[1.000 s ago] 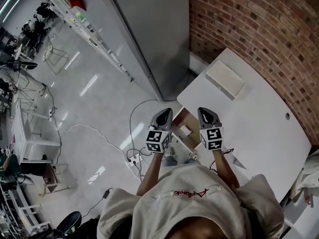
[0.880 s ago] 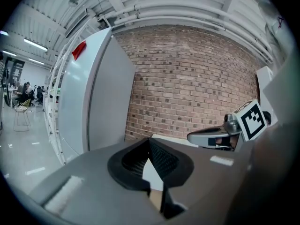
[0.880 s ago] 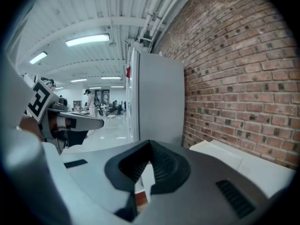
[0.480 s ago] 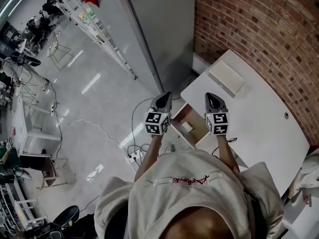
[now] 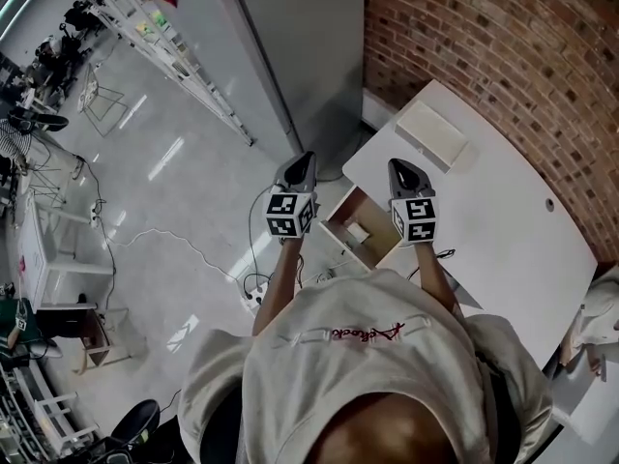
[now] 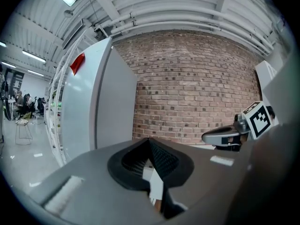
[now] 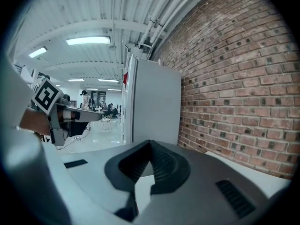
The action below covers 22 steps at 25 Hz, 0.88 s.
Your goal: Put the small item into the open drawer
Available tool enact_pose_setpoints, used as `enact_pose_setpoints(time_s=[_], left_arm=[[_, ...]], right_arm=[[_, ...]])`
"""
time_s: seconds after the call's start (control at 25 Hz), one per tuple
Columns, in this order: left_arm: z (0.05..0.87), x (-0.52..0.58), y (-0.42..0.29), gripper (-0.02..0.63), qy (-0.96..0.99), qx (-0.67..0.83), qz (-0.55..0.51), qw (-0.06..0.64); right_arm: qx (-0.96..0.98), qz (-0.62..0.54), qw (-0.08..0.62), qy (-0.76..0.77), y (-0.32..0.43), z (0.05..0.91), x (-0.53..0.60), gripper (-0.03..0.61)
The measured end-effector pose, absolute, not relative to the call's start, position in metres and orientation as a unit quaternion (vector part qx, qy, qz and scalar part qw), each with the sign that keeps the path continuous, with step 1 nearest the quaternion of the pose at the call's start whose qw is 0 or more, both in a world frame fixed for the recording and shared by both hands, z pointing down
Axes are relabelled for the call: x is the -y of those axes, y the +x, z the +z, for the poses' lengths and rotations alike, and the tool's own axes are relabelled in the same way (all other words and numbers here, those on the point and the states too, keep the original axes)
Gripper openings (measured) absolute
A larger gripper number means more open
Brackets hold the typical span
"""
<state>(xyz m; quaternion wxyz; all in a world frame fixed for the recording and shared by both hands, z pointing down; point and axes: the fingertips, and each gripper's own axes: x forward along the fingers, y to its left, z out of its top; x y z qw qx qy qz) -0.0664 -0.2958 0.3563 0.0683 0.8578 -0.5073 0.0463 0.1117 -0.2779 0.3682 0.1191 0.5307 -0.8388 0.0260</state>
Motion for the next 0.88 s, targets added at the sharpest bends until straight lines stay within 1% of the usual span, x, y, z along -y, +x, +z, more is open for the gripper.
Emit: enact_pose_setpoints(time_s=[0.88], left_arm=[[0.368, 0.297, -0.061, 0.009, 0.864, 0.495, 0.065, 0.064]], right_arm=[[0.836, 0.036, 0.129, 0.532, 0.110, 0.375, 0.278, 0.012]])
